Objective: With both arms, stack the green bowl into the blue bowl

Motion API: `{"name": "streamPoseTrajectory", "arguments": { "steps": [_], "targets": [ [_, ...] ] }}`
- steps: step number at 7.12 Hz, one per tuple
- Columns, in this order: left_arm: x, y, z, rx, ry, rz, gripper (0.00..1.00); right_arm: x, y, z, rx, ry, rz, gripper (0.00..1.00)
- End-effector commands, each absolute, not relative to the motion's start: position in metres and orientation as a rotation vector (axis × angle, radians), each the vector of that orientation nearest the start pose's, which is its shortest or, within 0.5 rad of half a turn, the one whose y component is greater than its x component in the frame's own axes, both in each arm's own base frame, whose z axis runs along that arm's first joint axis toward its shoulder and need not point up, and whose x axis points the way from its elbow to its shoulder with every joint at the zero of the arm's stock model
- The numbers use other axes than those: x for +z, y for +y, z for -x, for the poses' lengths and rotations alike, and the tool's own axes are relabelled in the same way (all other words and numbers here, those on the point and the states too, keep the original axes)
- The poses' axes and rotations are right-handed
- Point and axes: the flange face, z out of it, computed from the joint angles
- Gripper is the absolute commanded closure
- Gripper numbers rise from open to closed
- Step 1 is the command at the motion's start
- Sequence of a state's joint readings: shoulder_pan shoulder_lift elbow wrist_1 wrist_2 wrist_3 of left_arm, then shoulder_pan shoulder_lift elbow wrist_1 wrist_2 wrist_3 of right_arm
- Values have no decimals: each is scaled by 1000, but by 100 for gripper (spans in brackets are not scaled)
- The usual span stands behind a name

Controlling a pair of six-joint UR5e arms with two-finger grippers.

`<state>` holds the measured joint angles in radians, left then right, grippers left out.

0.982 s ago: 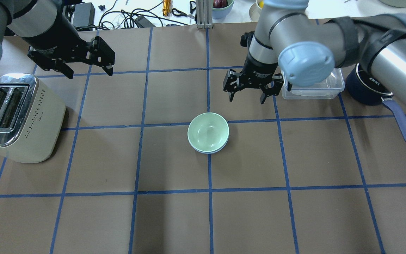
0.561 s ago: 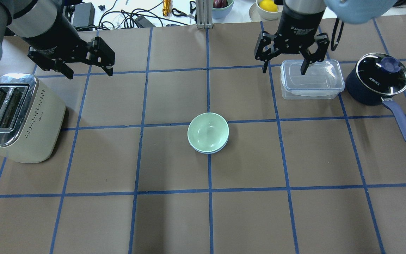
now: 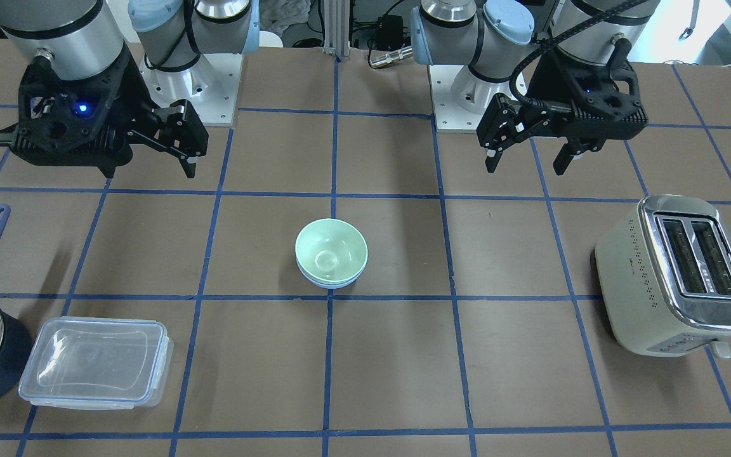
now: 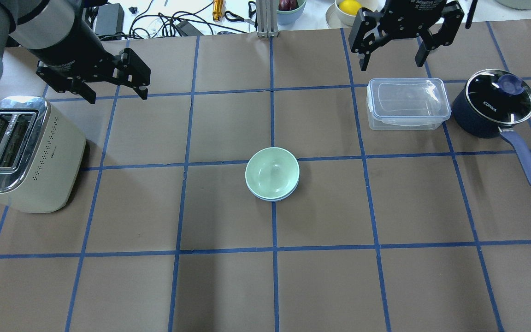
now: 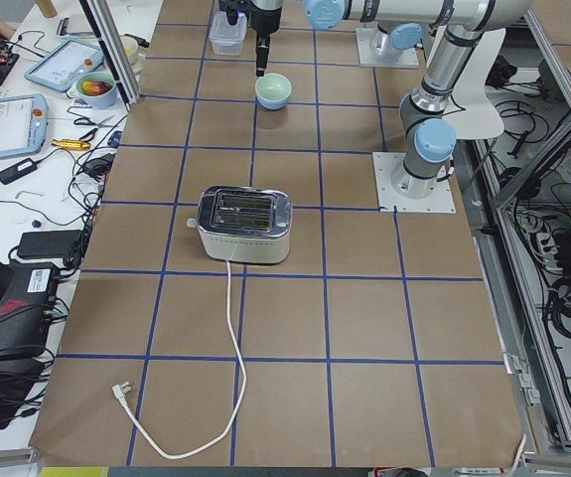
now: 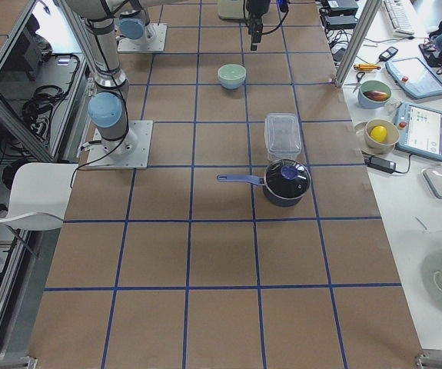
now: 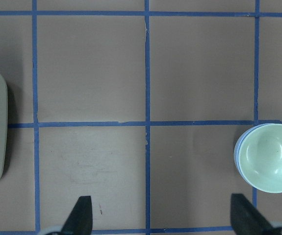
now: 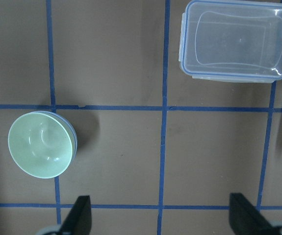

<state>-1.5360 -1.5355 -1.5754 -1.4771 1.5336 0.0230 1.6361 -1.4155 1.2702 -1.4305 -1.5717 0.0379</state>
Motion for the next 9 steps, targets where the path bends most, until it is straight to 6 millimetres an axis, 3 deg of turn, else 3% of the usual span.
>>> {"name": "streamPoseTrajectory", "arguments": {
  "steps": [1,5,9],
  "targets": [
    [513,-493,121,-199,3170,13,0,549,-547,-173,-110,3131,46,0],
    [513,-493,120,-199,3168,16,0,547,-546,-173,-96,3133,34,0],
    [513,-493,120,-199,3170,16,0,547,-548,-172,-109,3125,-149,0]
  ]
}}
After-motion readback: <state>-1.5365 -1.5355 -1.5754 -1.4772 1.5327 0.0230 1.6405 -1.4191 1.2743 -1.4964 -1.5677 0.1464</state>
